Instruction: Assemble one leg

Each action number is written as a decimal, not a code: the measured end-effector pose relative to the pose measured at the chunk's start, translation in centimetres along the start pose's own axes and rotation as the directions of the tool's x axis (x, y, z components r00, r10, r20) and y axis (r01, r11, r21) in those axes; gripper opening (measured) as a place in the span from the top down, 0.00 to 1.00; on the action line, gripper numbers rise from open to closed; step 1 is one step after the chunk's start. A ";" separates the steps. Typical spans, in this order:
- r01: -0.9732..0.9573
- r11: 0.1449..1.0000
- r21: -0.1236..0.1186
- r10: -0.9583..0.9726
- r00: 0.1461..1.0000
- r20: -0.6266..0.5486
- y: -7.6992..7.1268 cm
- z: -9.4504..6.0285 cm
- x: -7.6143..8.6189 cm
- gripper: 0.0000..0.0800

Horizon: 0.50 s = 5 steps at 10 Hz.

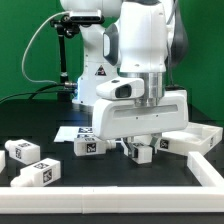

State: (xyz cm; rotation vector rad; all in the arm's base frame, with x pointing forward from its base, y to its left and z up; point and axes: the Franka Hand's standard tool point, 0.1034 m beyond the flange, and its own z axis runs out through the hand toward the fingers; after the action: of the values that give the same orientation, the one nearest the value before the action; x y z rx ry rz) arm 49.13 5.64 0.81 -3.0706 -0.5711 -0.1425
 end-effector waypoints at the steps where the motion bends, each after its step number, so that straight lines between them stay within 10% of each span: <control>1: 0.002 1.000 0.000 -0.002 1.000 -0.001 0.0 -0.1 0.0 0.64; 5: -0.004 1.000 -0.017 0.005 1.000 0.023 1.8 -7.6 -2.1 0.64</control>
Offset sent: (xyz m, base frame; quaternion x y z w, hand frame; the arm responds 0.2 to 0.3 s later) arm -0.0370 -0.0219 0.0783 0.0008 -0.0465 0.0514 0.9976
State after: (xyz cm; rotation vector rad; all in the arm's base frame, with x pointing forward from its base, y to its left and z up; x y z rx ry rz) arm 47.16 2.98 8.18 -3.0940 -0.5666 -0.1119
